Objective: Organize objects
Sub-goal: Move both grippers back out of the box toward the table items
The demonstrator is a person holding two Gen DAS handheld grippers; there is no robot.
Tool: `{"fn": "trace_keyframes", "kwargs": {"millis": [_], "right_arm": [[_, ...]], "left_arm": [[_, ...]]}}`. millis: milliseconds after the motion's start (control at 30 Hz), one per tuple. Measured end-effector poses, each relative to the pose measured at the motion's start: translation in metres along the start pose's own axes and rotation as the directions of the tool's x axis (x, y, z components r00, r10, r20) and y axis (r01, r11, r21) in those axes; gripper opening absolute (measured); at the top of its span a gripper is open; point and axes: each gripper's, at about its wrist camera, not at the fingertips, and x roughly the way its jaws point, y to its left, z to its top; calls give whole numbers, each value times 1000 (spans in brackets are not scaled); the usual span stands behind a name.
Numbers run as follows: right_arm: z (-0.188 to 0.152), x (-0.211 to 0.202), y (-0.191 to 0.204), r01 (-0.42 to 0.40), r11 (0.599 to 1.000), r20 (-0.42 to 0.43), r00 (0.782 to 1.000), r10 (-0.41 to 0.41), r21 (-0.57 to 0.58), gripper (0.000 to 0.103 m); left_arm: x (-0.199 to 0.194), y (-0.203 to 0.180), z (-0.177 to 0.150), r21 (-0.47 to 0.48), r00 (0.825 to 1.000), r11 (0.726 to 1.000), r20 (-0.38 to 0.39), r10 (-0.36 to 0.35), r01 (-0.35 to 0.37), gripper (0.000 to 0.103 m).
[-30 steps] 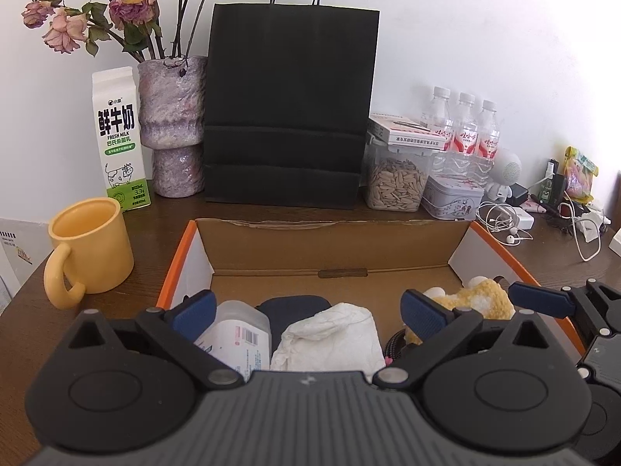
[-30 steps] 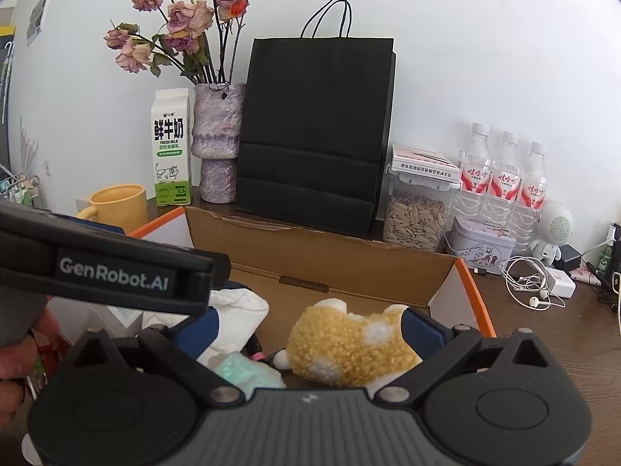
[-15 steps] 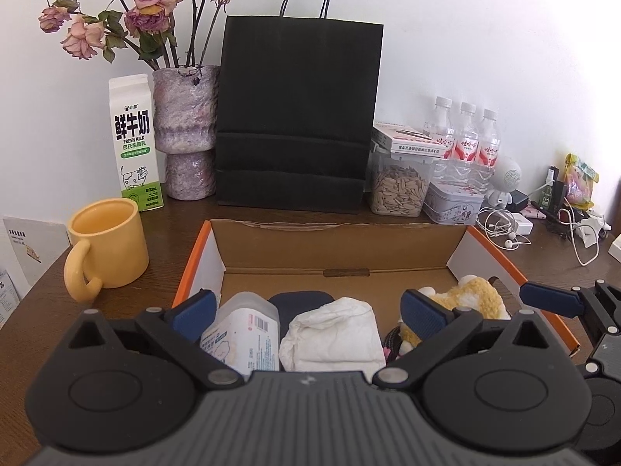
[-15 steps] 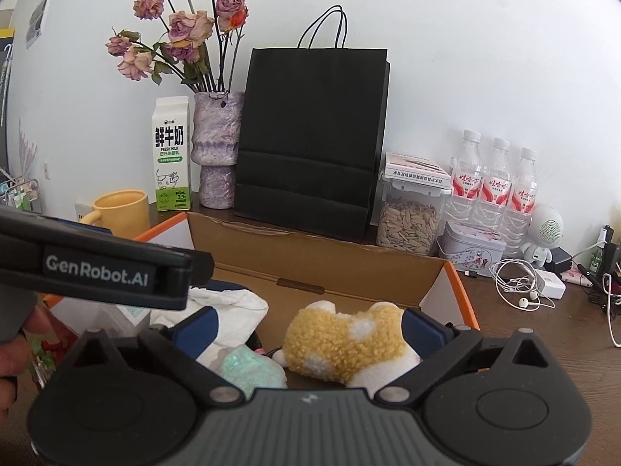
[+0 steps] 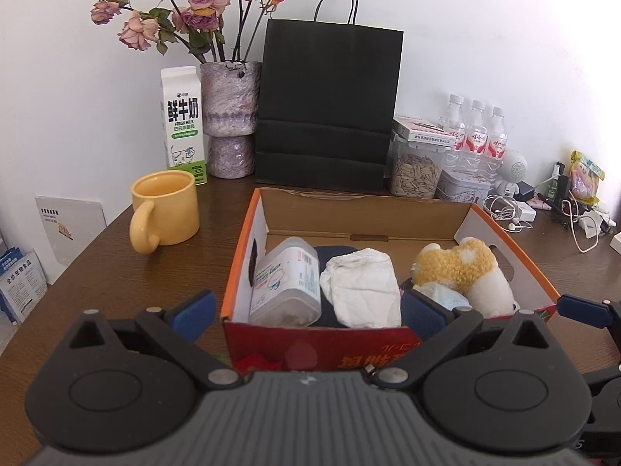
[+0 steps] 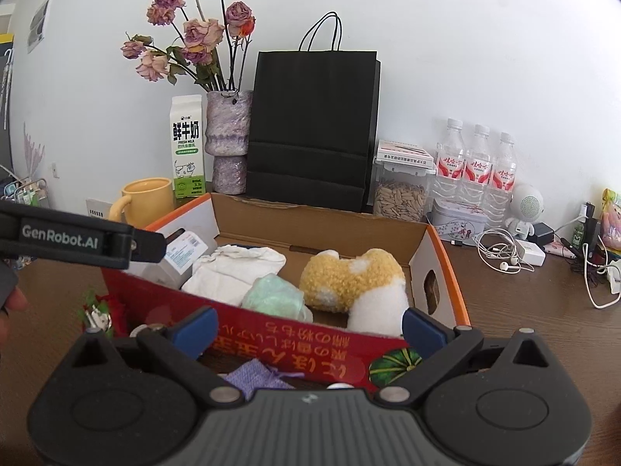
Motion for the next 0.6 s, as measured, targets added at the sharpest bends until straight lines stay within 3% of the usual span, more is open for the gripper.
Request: {"fn": "trace_keyframes", "kwargs": {"millis": [600], "right_arm": [[-49,-72,-2,12,1000,-41,999,-11,18,102]], "left_arm": [[-52,32,-62,-9,993,997,-94,78,-79,103]]}}
